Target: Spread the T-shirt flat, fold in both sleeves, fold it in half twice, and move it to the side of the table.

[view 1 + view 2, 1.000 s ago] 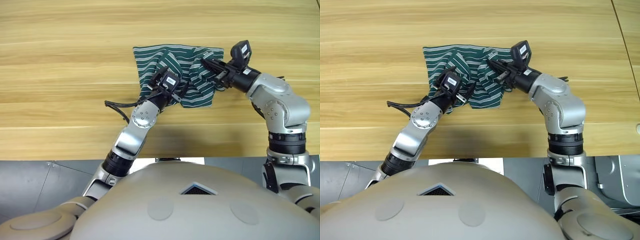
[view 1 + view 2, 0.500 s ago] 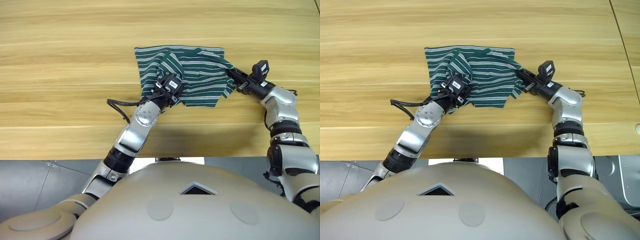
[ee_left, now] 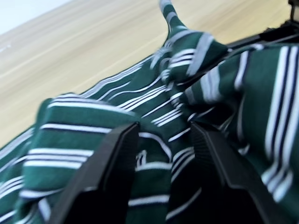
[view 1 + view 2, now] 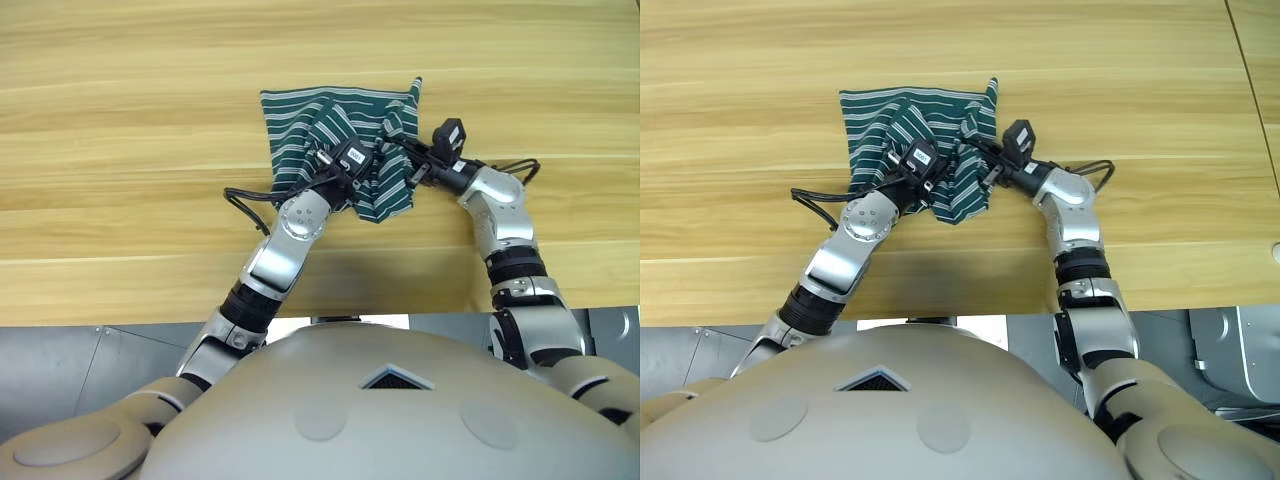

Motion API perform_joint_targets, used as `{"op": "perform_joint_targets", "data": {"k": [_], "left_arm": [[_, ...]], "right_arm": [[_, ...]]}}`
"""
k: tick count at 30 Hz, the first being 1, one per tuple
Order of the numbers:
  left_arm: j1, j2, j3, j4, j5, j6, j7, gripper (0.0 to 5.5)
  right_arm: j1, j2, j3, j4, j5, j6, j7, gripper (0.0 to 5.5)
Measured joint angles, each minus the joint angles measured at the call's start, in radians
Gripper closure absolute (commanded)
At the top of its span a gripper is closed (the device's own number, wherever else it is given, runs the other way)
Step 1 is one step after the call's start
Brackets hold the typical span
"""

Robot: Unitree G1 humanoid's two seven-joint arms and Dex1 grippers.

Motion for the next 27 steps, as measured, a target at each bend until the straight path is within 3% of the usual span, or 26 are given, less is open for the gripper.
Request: {"op": "perform_joint_targets", "data": {"k": [7, 10, 21, 27], "left_arm": [[-0.002, 0.01, 0.014, 0.059, 0.005, -0.042, 0.001, 5.44], [0.012, 0.061, 0.034, 0.043, 0.032, -0.061, 0.005, 5.48], [0.053, 0.082, 0.043, 0.006, 0.046, -0.092, 0.009, 5.48], [0.089, 0.08, 0.112, -0.074, 0.029, -0.12, 0.018, 5.48]], "right_arm": [[0.01, -0.004, 0.042, -0.726, 0.116, 0.682, -0.27, 5.5], [-0.012, -0.019, 0.029, -0.833, 0.159, 0.819, -0.311, 5.5], [-0.018, -0.103, -0.037, -0.798, 0.199, 0.837, -0.275, 5.5], [-0.012, -0.127, -0.042, -0.757, 0.196, 0.775, -0.239, 5.5]]}}
